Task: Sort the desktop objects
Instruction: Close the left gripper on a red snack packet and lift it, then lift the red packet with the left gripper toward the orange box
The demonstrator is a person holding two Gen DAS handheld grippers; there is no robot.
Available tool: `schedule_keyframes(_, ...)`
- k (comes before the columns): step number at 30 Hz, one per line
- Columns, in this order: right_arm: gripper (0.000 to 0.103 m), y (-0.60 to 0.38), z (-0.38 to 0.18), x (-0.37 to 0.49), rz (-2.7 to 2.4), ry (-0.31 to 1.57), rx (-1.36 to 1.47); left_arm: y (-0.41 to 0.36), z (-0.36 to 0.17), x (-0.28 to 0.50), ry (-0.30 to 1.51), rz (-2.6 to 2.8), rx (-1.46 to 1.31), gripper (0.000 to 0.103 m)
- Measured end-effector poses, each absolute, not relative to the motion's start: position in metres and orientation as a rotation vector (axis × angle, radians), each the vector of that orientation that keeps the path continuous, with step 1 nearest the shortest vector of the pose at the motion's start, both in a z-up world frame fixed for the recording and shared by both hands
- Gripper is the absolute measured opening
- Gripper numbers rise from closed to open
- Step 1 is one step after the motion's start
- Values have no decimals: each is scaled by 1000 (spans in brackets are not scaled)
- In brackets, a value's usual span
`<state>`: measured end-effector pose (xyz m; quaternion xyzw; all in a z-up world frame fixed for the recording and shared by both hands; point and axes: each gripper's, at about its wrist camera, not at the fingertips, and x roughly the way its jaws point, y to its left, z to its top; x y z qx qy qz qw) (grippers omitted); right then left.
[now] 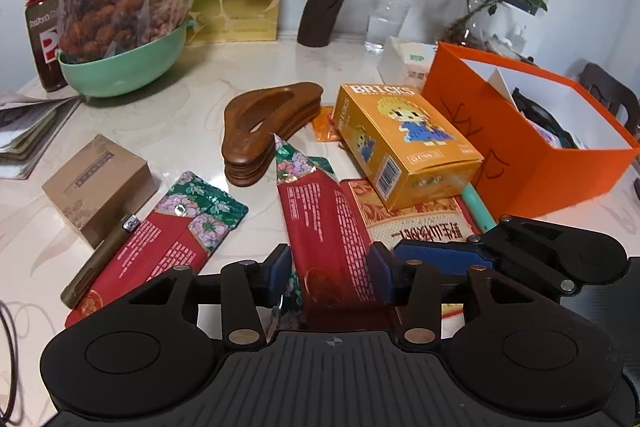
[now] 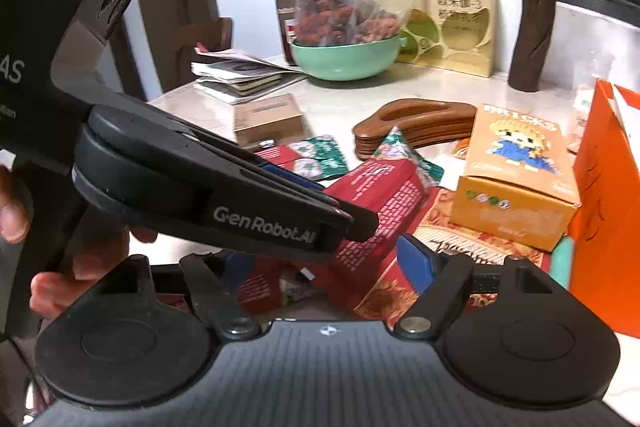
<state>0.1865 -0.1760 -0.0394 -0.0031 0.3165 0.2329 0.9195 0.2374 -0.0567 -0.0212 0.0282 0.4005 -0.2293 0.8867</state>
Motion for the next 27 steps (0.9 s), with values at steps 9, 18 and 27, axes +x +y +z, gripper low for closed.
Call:
schedule_keyframes(9,79,-173,-51,207,448,674,36,-38,-38,263,860,-471,-111,66)
schedule_keyframes(18,78,-168,-53,212,454,675,3,-40,-37,273,869,-498,-85,59)
schedule_keyframes(27,57,-178,-52,219,420,682,67,-38,-35,281,886,-490,-87,45)
